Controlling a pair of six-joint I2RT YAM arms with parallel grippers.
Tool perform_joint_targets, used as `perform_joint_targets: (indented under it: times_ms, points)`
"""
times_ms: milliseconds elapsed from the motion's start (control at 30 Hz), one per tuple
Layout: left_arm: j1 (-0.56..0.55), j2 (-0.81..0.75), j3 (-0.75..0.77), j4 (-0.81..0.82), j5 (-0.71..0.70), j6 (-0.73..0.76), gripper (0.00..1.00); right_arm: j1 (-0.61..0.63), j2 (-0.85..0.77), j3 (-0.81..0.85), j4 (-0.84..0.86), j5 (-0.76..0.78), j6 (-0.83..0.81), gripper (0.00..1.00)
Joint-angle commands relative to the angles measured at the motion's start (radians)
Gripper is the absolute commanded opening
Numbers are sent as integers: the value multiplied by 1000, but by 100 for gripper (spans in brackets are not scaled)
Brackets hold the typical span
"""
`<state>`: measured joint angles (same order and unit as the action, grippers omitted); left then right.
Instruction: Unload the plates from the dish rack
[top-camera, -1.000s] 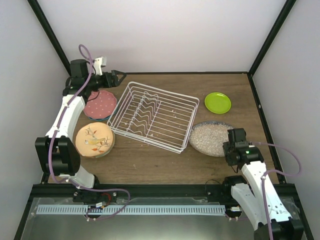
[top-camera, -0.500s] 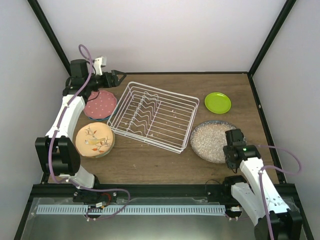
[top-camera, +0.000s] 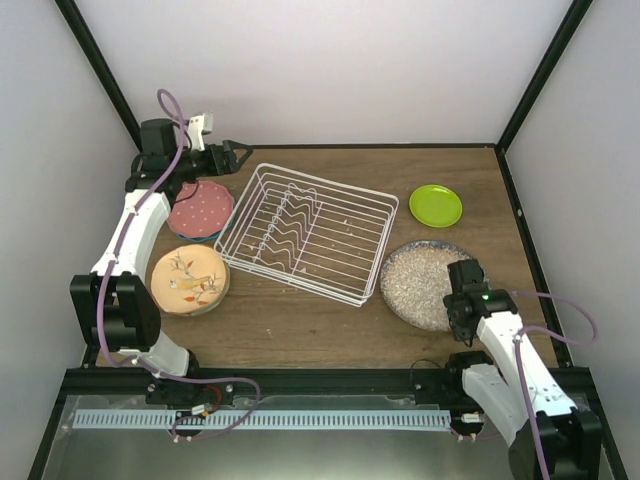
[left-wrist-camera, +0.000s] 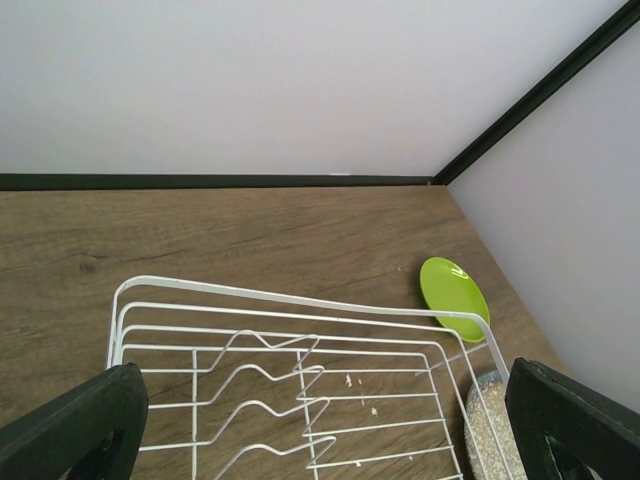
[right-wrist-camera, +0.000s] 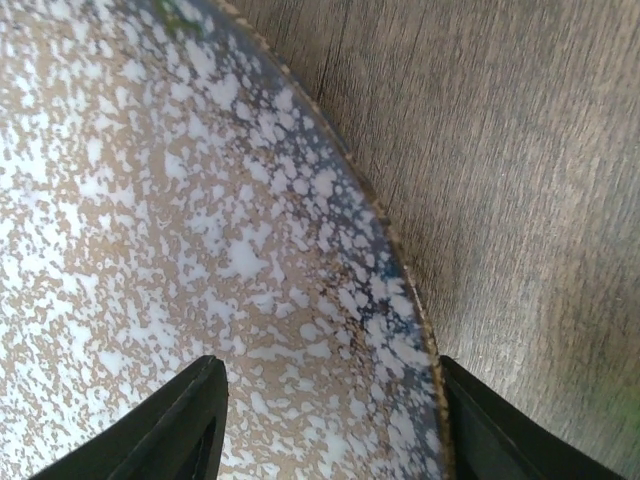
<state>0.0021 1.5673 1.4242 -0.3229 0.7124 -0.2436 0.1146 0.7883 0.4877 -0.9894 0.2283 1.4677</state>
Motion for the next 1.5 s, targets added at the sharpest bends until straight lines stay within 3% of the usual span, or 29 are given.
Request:
perform_joint_targets:
  times_ms: [0, 533, 700, 767, 800, 933, 1067, 1233, 1467]
  points:
    - [6, -35, -14, 18, 7, 3, 100, -2, 7, 0, 49, 12, -1, 56]
    - [5, -54, -35, 14, 6, 11, 100, -3, 61, -3, 54, -4, -19, 67]
    - [6, -59, -31, -13, 1, 31, 100, -3, 114, 135, 36, 22, -132, 82]
    - [5, -54, -10, -38, -11, 46, 100, -2, 144, 222, 18, 44, -177, 98]
    - [5, -49, 4, -60, -22, 53, 100, -3, 159, 261, 20, 52, -204, 100]
    - [6, -14, 82, -157, -101, 81, 100, -3, 251, 429, 45, 71, -380, 100]
    - [6, 38, 166, -281, -215, 129, 100, -3, 410, 583, 80, -18, -599, 100]
    - [8, 62, 203, -367, -350, 185, 100, -3, 538, 707, 100, -104, -668, 100]
    - [16, 61, 224, -474, -498, 218, 100, -3, 615, 751, 92, -133, -676, 100]
